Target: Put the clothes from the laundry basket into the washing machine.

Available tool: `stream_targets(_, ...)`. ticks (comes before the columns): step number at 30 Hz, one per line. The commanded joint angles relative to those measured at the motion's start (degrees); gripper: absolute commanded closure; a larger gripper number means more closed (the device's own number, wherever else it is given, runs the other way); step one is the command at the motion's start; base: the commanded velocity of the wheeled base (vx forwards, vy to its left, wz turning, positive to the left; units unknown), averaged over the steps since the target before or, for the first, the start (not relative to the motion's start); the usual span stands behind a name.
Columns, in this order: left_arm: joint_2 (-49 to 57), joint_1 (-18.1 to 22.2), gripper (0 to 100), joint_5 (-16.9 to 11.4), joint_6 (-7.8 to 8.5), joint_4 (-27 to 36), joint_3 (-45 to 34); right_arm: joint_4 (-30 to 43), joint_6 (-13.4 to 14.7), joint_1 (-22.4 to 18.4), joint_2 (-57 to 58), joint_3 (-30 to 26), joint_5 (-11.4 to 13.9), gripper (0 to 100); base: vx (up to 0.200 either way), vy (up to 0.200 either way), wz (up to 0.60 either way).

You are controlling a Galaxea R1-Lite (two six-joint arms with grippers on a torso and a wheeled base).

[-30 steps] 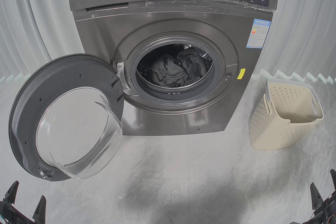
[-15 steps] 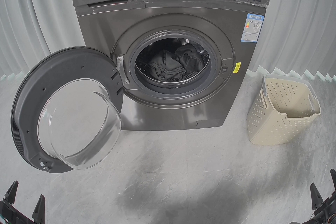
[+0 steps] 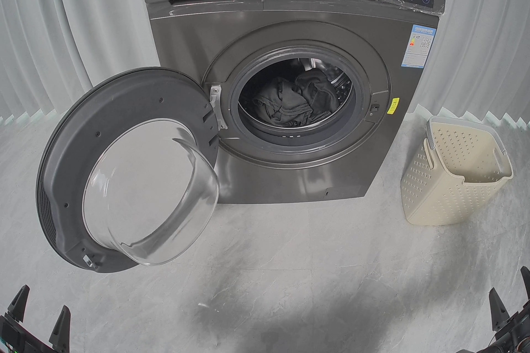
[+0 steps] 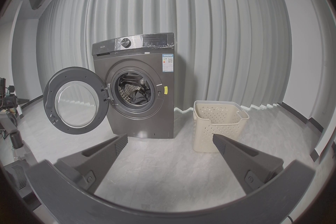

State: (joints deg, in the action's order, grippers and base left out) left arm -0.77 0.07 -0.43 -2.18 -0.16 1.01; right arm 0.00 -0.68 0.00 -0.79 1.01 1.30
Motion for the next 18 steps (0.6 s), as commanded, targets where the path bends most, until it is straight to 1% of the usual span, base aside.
stream_targets(1,0.8,0.0,0,0.0,-0.02,0.0,-0.8,0.0,0.0,0.0,0.8,-0.9,0.0,0,-0.200,0.000,0.00)
stream_targets(4,0.7,0.0,0,0.1,-0.02,0.0,-0.8,0.0,0.0,0.0,0.8,-0.9,0.0,0,-0.200,0.000,0.00)
stream_targets(10,0.7,0.0,0,0.0,0.07,0.0,-0.8,0.0,0.0,0.0,0.8,-0.9,0.0,0,0.000,0.000,0.00)
stream_targets(18,0.7,0.0,0,0.0,-0.10,0.0,-0.8,0.0,0.0,0.0,0.8,-0.9,0.0,0,0.000,0.200,0.00)
